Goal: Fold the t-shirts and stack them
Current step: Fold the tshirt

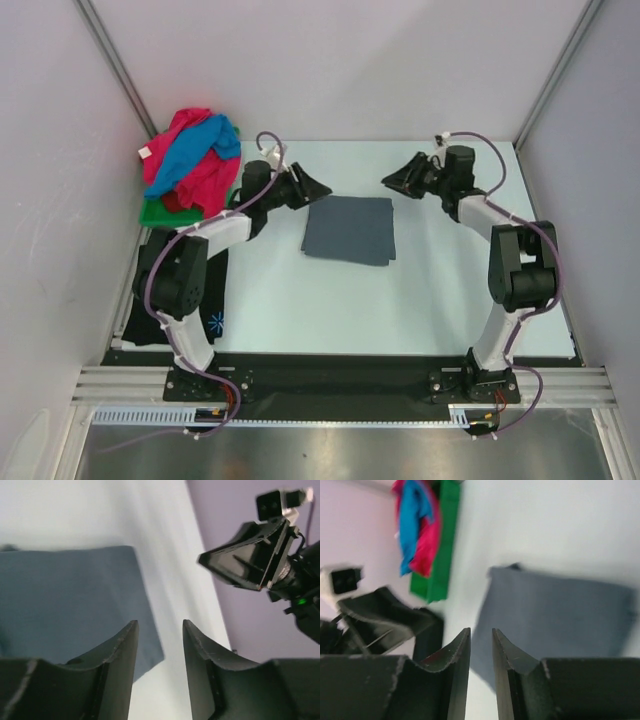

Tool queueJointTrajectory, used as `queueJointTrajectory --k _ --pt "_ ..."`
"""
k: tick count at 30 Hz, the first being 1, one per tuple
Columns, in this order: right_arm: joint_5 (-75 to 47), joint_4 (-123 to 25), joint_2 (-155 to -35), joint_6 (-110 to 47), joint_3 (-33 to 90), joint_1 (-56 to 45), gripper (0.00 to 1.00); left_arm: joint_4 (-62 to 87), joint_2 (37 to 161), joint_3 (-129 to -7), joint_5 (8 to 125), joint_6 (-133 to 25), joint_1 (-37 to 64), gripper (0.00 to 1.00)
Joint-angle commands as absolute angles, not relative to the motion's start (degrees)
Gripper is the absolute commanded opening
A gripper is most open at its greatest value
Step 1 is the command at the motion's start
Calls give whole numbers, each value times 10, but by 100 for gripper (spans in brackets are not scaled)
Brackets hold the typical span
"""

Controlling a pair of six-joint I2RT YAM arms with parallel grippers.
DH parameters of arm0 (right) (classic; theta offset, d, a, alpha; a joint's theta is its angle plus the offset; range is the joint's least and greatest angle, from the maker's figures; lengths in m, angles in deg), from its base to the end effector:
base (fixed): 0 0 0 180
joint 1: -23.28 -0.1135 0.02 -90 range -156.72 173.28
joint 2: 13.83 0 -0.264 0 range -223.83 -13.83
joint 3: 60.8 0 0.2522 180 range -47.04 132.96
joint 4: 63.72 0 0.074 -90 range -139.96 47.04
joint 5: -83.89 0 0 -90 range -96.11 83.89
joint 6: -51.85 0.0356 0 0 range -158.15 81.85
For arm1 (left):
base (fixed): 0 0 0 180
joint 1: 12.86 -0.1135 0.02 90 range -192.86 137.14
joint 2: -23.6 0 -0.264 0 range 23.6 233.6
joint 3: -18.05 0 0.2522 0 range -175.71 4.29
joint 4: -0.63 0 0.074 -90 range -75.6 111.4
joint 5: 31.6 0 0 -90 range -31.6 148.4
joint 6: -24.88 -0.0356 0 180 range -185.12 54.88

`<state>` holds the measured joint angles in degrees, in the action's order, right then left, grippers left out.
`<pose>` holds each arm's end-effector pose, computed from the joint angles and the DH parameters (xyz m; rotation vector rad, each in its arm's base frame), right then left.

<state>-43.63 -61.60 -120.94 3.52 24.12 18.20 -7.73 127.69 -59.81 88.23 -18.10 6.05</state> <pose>0.4208 0.0592 0.2285 0.2164 2.0840 1.1623 0.3824 -0.1497 0.2259 -0.1099 2.0442 -1.2455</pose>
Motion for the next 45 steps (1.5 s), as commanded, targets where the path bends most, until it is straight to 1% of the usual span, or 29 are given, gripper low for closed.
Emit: queueJointTrajectory --k 1,2,5,7,8,10,11,13,16,17,20,24,25,29,33,36,38,39,40,41,42,43,44,45 --pt "-467 -695 -1227 77 186 122 30 -178 1327 -571 934 -121 98 45" --pt "-477 -733 -1242 92 181 113 30 -233 1341 -562 940 -106 103 44" --pt "-511 -827 -1293 143 146 85 30 -305 1392 -521 966 -70 101 41" --pt "-531 -857 -1335 162 121 83 29 -335 1406 -477 964 -68 97 39" --pt "-541 -890 -1345 167 112 83 28 -324 1405 -464 957 -82 90 39" --pt "-545 -904 -1351 163 86 90 27 -259 1393 -454 937 -142 82 37" --pt "-545 -897 -1346 152 62 102 27 -200 1385 -452 918 -160 73 37" --pt "-542 -872 -1328 115 45 115 27 -173 1348 -442 908 -192 66 36" --pt "-541 -809 -1267 63 17 142 27 -94 1283 -448 882 -225 65 37" --pt "-538 -765 -1237 52 17 152 27 -89 1270 -449 880 -225 67 37" --pt "-528 -719 -1194 26 20 152 28 -89 1246 -468 888 -210 73 38" --pt "-522 -723 -1196 35 38 131 29 -89 1284 -512 904 -199 88 39" --pt "-523 -734 -1205 39 39 129 29 -109 1296 -508 906 -186 89 39" --pt "-538 -797 -1241 65 1 133 29 -140 1340 -462 893 -178 90 37" --pt "-537 -797 -1233 42 -55 161 31 -130 1306 -405 869 -212 84 38" --pt "-527 -746 -1188 4 -78 186 33 -69 1228 -396 841 -242 84 39" --pt "-486 -654 -1128 -46 -71 193 35 -20 1149 -392 813 -252 83 41" --pt "-467 -618 -1104 -65 -64 190 39 -2 1123 -392 802 -263 83 44" --pt "-445 -550 -1081 -82 -56 184 41 35 1090 -393 788 -268 83 46" --pt "-399 -519 -1039 -111 -35 165 45 52 1035 -393 766 -272 81 50" --pt "-373 -483 -1020 -126 -21 149 50 68 1007 -396 756 -278 79 52" --pt "-346 -425 -1005 -138 -9 132 54 101 985 -397 749 -280 72 53" --pt "-288 -398 -984 -169 8 114 57 119 945 -399 746 -280 67 55" --pt "-258 -375 -978 -181 36 65 61 137 930 -405 739 -276 60 58"
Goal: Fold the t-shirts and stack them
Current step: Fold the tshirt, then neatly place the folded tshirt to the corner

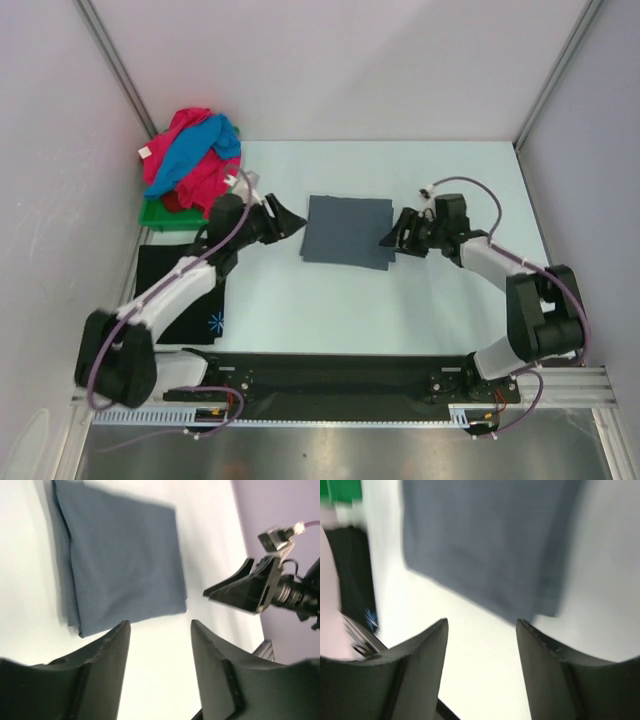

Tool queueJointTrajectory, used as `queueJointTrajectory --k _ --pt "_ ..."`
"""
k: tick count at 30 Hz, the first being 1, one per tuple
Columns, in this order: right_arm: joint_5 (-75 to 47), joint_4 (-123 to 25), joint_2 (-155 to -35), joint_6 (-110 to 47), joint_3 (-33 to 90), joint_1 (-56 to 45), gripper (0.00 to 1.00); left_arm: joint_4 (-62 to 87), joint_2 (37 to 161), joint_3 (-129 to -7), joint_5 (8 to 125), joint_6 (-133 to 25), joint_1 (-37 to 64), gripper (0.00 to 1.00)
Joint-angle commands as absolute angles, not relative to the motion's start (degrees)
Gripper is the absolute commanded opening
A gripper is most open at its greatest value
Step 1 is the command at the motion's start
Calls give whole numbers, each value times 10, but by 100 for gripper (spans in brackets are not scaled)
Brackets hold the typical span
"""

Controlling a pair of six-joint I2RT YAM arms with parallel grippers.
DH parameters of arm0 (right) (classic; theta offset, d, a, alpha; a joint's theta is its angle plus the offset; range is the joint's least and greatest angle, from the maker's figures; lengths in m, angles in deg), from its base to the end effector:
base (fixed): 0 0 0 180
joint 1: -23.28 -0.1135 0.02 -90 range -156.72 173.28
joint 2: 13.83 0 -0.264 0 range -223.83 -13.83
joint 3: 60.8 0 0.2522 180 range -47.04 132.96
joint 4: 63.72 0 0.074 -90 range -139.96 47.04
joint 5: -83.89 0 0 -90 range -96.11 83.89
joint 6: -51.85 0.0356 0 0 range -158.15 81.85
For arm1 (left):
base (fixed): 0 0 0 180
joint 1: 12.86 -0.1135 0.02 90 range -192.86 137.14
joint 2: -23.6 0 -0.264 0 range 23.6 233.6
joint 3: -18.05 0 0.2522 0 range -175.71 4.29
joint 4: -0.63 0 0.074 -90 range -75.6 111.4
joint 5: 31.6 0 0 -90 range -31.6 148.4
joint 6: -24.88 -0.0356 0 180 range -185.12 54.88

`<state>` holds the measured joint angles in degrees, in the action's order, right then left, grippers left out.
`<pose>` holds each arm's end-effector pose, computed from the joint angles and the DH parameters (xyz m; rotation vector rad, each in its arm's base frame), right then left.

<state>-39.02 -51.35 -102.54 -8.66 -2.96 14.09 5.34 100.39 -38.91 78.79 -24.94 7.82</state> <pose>0.2992 0.0680 0.1769 0.1197 2.3849 0.9993 0.2712 -0.1156 0.2404 -0.1170 2.1216 -1.0144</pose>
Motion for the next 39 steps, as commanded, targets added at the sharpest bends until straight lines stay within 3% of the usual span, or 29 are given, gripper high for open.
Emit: queueJointTrajectory --k 1,6,10,12,17,23,29,32,34,38,39 --pt "-228 -341 -973 -195 48 42 63 187 916 -410 730 -272 54 61" --pt "-3 -326 -988 -291 81 -118 75 327 829 -436 644 -233 12 67" --pt "183 -375 -1053 -433 95 -290 78 447 793 -462 557 -193 -37 77" --pt "287 -390 -1093 -480 118 -329 79 478 782 -470 557 -174 -61 78" --pt "369 -390 -1239 -588 207 -377 78 515 782 -487 593 -177 -123 80" --pt "390 -494 -1323 -771 224 -403 70 540 804 -491 607 -190 -170 82" --pt "361 -489 -1369 -816 276 -389 53 546 842 -501 638 -207 -193 83" --pt "348 -493 -1385 -846 285 -377 35 534 862 -500 666 -220 -195 84" --pt "343 -493 -1387 -846 289 -370 29 511 879 -499 706 -233 -195 84" --pt "330 -493 -1370 -841 293 -354 16 477 898 -494 747 -245 -195 94" --pt "327 -493 -1364 -839 293 -350 7 455 900 -486 759 -243 -195 96"
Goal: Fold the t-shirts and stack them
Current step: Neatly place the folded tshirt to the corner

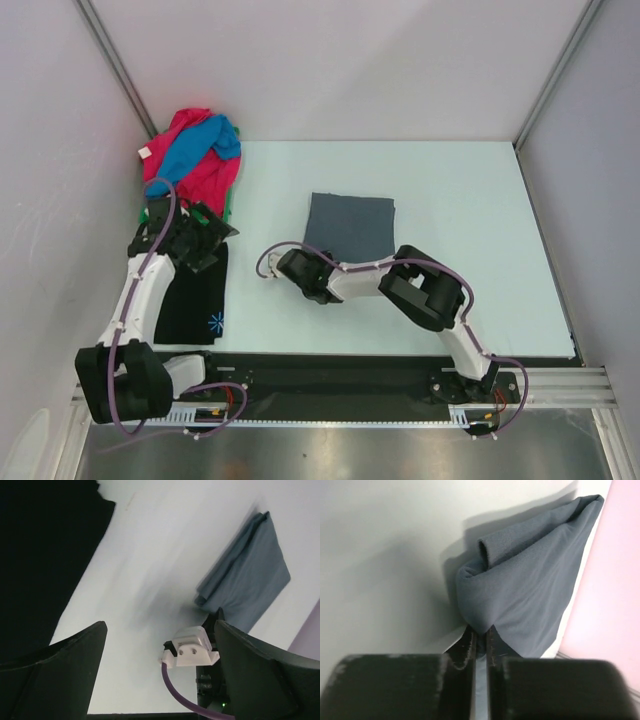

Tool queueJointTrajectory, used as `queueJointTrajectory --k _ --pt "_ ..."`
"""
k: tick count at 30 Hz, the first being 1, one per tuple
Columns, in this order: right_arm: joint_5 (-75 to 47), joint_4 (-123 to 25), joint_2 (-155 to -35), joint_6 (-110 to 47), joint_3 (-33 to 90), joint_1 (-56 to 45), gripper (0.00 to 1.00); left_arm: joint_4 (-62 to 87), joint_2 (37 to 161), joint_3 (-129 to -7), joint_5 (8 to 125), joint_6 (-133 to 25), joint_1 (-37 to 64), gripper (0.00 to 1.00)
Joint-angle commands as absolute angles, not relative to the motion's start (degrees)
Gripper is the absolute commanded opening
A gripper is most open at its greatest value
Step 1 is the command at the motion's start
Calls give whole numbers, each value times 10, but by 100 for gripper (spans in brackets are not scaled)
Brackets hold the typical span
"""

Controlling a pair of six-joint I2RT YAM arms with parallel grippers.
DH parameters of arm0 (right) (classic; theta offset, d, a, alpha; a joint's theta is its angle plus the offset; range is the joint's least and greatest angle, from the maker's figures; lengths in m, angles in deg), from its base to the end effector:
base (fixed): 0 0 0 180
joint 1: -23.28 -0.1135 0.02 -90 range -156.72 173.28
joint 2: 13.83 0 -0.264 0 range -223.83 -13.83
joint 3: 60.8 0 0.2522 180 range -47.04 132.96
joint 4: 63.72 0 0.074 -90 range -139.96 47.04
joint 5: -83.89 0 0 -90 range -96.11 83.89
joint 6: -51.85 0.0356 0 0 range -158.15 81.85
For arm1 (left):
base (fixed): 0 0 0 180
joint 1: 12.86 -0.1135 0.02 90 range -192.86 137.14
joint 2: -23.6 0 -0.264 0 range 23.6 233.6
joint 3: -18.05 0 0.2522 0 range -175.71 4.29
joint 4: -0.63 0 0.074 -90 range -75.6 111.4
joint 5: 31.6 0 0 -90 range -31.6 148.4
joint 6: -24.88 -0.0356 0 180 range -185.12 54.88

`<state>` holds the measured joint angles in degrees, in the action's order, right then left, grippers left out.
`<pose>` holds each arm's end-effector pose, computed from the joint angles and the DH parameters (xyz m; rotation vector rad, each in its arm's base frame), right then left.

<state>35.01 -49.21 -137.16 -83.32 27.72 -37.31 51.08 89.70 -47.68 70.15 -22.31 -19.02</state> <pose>0.2354 0.3699 0.1137 -1.6096 1.6116 -0.7263 0.2334 0.0179 0.2689 -0.9547 2.3176 -0.5249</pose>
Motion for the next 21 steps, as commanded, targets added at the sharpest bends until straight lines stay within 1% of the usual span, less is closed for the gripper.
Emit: queueJointTrajectory --k 1,2,4,8,9,10,12,13,14,15,18,21 --pt "316 -493 -1356 -827 293 -347 3 440 900 -480 774 -243 -195 96" --pt "309 -490 -1333 -820 290 -340 0 423 904 -474 808 -233 -195 100" --pt "278 -471 -1307 -803 283 -331 0 367 909 -448 842 -216 -194 100" --pt "209 -456 -1240 -768 247 -303 0 242 931 -384 909 -123 -185 100" --pt "194 -453 -1214 -769 235 -295 0 194 948 -368 914 -110 -180 100" --pt "169 -452 -1202 -769 217 -292 0 176 957 -366 912 -101 -161 100" --pt "155 -453 -1177 -763 201 -283 0 155 999 -381 901 -90 -139 100" --pt "140 -456 -1169 -758 188 -280 0 150 1013 -389 899 -88 -110 100" --pt "137 -457 -1162 -754 184 -276 0 146 1029 -395 901 -73 -97 100" --pt "135 -458 -1149 -751 179 -273 0 94 1043 -398 903 -60 -86 100" --pt "123 -464 -1129 -752 162 -268 0 9 1102 -404 890 -4 -37 100" --pt "107 -469 -1110 -747 152 -253 0 -31 1174 -427 867 41 0 100"
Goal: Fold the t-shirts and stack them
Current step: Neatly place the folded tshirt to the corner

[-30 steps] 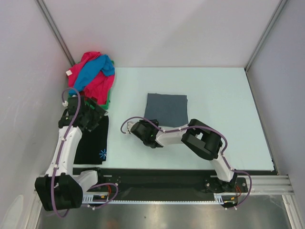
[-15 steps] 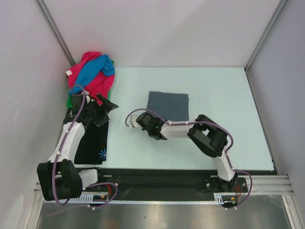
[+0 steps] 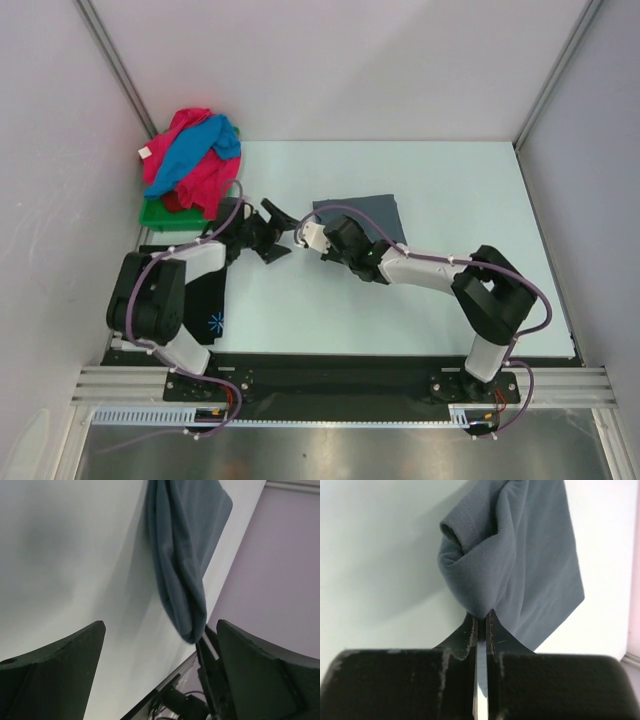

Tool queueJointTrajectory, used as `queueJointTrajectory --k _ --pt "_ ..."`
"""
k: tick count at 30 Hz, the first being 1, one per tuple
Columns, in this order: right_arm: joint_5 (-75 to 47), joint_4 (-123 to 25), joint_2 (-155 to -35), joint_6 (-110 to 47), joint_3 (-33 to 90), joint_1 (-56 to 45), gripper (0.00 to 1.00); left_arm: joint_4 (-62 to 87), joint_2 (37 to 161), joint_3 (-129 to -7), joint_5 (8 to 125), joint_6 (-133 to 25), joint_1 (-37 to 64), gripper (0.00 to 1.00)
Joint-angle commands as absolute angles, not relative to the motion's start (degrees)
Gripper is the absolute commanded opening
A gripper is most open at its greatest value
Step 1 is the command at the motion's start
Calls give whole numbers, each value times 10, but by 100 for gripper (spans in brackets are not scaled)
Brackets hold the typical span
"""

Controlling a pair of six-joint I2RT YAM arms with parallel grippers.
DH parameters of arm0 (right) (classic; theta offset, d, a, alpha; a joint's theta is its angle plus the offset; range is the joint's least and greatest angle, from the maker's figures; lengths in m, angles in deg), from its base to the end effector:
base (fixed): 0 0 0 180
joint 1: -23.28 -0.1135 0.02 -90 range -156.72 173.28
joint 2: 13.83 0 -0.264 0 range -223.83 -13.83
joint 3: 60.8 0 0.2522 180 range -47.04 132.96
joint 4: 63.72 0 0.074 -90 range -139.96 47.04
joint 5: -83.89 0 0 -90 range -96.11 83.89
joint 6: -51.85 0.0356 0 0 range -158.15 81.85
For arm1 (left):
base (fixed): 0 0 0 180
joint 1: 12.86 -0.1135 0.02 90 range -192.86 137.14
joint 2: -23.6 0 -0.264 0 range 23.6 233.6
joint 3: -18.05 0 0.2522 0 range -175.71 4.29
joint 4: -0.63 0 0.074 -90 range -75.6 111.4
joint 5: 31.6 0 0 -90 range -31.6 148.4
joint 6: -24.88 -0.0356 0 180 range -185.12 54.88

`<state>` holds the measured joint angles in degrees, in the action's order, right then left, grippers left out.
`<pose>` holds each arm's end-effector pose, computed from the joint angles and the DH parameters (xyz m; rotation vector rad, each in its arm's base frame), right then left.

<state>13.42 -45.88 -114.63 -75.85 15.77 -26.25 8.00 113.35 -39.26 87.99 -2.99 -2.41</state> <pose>0.2552 0.2808 0.1973 -1.4359 1.7581 -0.2838 0.3039 -0.0739 0.1750 -0.7970 2.3428 -1.2036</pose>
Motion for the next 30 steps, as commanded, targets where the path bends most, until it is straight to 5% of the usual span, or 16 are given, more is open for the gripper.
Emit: queueJointTrajectory --k 1,19,27,30 --pt "101 -469 -1102 -746 150 -250 0 -48 1201 -427 860 58 14 100" --pt "53 -493 -1034 -713 123 -225 0 -59 1442 -598 794 215 87 98" --pt "50 -493 -1004 -689 90 -229 0 -133 1484 -609 800 237 88 70" --pt "58 -488 -994 -679 78 -236 1 -157 1462 -594 787 203 88 44"
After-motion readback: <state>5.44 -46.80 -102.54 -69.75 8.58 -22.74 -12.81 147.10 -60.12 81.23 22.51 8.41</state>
